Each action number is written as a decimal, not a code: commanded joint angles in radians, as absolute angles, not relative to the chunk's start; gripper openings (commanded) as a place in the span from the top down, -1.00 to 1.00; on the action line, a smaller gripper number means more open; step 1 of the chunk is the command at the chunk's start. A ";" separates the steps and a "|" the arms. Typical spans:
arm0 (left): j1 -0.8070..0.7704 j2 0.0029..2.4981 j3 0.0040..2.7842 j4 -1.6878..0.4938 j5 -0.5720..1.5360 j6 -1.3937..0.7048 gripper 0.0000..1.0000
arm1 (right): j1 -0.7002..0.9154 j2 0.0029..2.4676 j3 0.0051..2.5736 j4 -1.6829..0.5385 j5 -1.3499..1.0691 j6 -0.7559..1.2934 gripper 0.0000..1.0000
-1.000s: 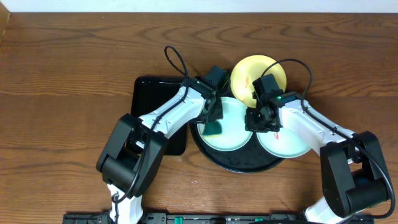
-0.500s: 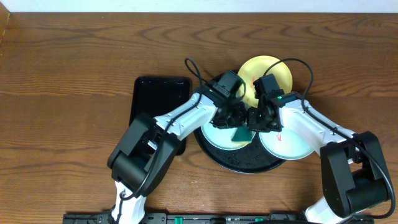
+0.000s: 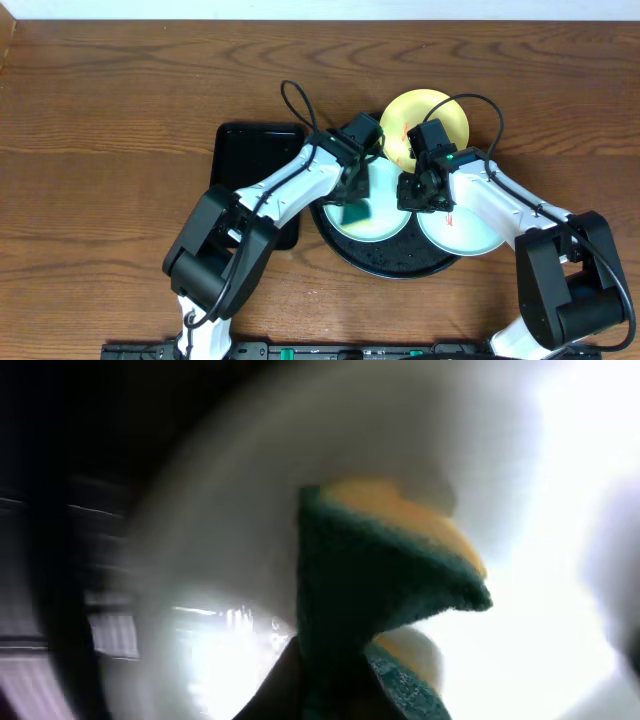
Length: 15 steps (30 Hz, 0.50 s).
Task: Clean dirty plates on tray and stack at the side
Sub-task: 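Scrub the left pale green plate with the sponge in the left gripper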
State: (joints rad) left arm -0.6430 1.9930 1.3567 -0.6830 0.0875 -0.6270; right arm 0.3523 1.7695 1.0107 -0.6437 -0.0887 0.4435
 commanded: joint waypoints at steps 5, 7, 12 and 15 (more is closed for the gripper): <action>-0.608 2.038 1.327 -0.753 -0.388 -0.531 0.85 | 0.362 1.775 1.011 -0.672 -0.060 0.428 0.98; -0.608 2.038 1.334 -0.777 -0.388 -0.531 0.85 | 0.362 1.775 1.011 -0.674 -0.060 0.421 0.98; -0.608 2.027 1.401 -0.868 -0.339 -0.535 0.85 | 0.362 1.775 1.011 -0.673 -0.060 0.413 0.98; -0.606 2.002 1.451 -0.913 -0.247 -0.535 0.85 | 0.362 1.775 1.011 -0.673 -0.060 0.414 0.98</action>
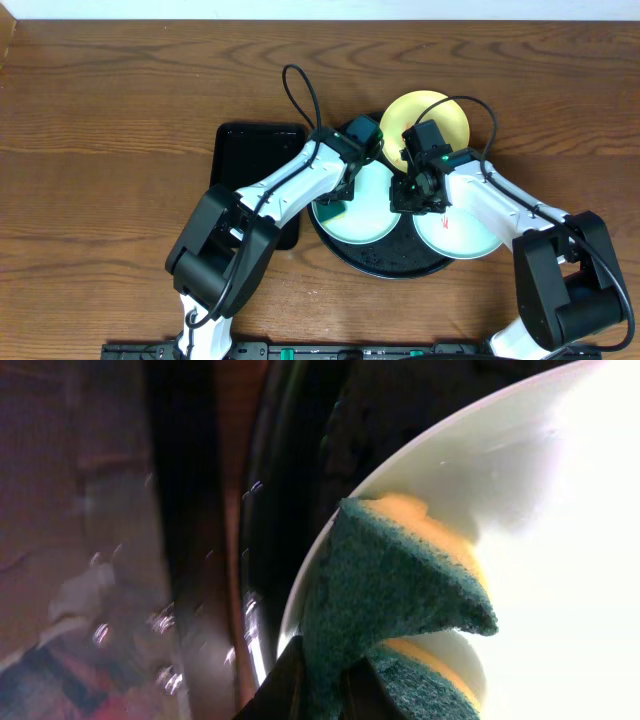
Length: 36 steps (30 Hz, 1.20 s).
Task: Clean dirty plates on tray and stack at the side
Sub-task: 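Scrub the left pale green plate with the sponge in the left gripper, then return the sponge to the black rectangular tray with the left gripper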
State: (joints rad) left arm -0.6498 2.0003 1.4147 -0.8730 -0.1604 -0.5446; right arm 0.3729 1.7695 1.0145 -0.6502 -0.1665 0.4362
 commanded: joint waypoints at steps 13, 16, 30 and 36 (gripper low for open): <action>-0.431 1.697 1.468 -1.037 -0.019 -0.497 0.85 | 0.361 1.775 1.011 -0.636 -0.012 0.414 0.98; -0.329 1.677 1.447 -1.076 -0.019 -0.460 0.85 | 0.361 1.775 1.011 -0.609 -0.020 0.402 0.98; -0.138 1.687 1.192 -0.904 0.022 -0.374 0.36 | 0.363 1.799 1.010 -0.575 -0.047 0.331 0.98; -0.138 1.624 1.246 -0.926 0.219 -0.311 -0.01 | 0.361 1.732 1.053 -0.588 -0.105 0.307 0.98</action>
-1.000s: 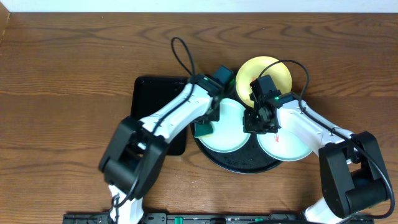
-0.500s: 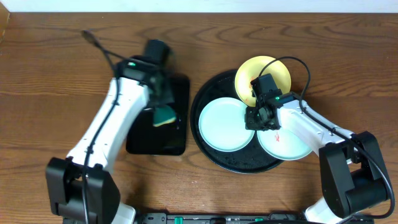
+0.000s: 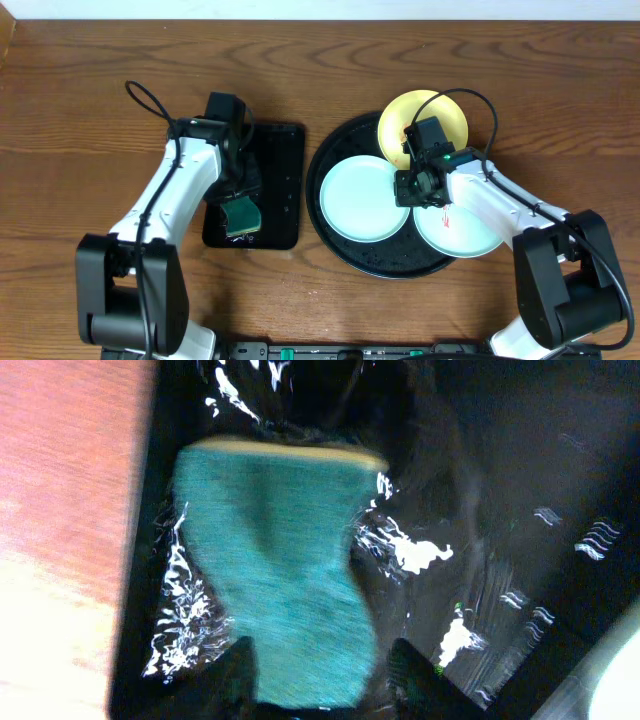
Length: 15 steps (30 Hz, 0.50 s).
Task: Clean dirty plates on tray and stack at the side
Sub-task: 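Return the sponge to the black rectangular tray with the left gripper, then lift the pale green plate with the right gripper and carry it right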
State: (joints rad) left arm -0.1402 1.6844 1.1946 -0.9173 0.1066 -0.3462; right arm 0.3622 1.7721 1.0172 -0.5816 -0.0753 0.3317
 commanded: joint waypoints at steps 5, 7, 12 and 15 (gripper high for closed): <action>-0.138 1.492 1.250 -0.935 0.243 -0.310 -0.11 | 0.362 1.650 1.163 -0.639 -0.078 0.280 0.98; -0.138 1.429 1.250 -0.935 0.243 -0.298 -0.15 | 0.365 1.630 1.218 -0.664 -0.059 0.279 0.98; -0.127 1.267 1.250 -0.934 0.239 -0.270 -0.29 | 0.398 1.625 1.354 -0.683 -0.057 0.245 0.97; -0.120 1.173 1.250 -0.934 0.239 -0.270 -0.31 | 0.440 1.625 1.400 -0.640 -0.057 0.245 0.98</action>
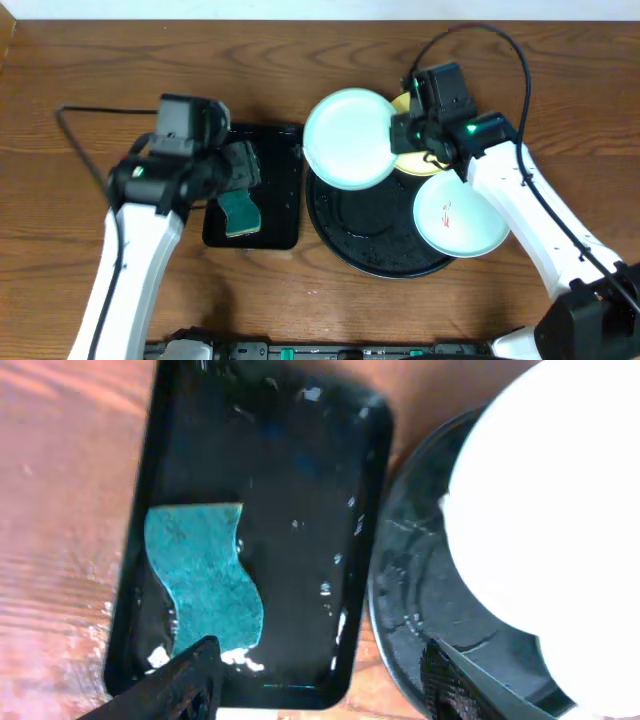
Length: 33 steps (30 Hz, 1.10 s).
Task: Clean dirty plates on tray and stack at the side
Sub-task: 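Lift the pale green plate with the right gripper and carry it right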
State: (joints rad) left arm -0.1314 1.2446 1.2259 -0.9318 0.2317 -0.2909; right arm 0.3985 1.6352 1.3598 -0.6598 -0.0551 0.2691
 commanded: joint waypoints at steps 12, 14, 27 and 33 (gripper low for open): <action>-0.120 0.921 1.250 -0.946 0.239 -0.270 -0.40 | 0.744 1.776 1.404 -0.292 0.265 0.159 0.98; -0.120 0.907 1.250 -0.957 0.239 -0.270 -0.40 | 0.773 1.792 1.404 -0.247 0.324 0.093 0.98; -0.120 0.921 1.250 -0.992 0.226 -0.270 -0.44 | 0.840 1.701 1.404 -0.138 0.404 -0.276 0.98; -0.120 0.949 1.250 -0.993 0.224 -0.270 -0.44 | 0.879 1.666 1.404 -0.123 0.480 -0.353 0.98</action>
State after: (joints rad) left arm -0.1249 0.9371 1.2282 -0.9916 0.2329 -0.2867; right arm 0.8528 1.7027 1.3911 -0.1326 0.4114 -0.2749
